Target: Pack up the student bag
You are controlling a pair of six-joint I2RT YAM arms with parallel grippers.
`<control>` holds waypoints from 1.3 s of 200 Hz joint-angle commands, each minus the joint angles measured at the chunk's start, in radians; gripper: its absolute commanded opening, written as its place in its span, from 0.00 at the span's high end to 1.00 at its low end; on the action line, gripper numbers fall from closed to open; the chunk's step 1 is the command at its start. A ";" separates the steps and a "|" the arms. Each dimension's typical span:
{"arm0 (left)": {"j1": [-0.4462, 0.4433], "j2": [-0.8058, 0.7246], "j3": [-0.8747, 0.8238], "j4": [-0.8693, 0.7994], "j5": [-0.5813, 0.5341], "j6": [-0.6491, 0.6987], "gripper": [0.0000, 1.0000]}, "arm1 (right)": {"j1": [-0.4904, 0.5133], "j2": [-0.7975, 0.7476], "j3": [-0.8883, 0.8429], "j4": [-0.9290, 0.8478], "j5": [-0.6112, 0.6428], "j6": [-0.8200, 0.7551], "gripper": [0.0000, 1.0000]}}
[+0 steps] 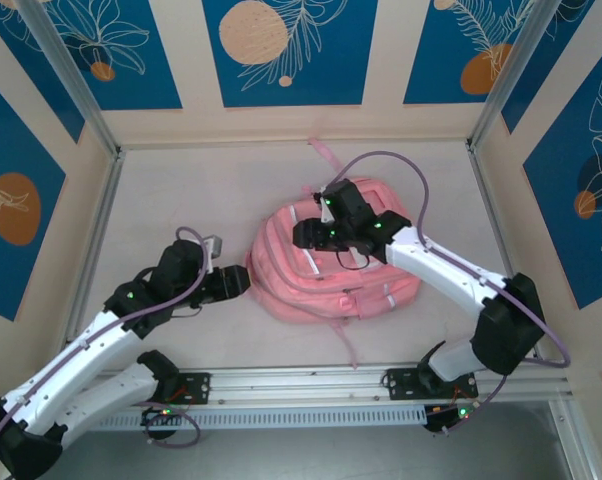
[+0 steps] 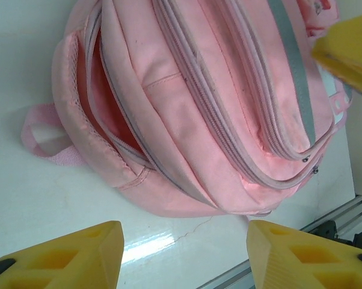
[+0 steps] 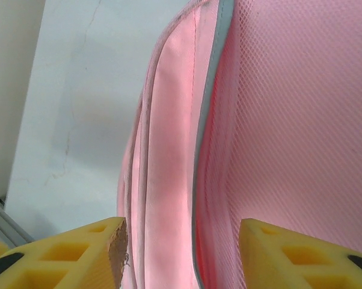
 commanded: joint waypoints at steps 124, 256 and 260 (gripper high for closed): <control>-0.050 -0.060 -0.123 0.006 0.022 -0.009 0.46 | 0.054 0.047 0.007 -0.131 -0.153 -0.220 0.59; -0.180 0.049 -0.091 0.033 -0.030 0.046 0.50 | 0.020 0.104 0.078 0.129 -0.034 0.232 1.00; -0.191 0.060 -0.087 0.035 -0.040 0.050 0.50 | 0.020 0.108 0.085 0.134 -0.021 0.252 1.00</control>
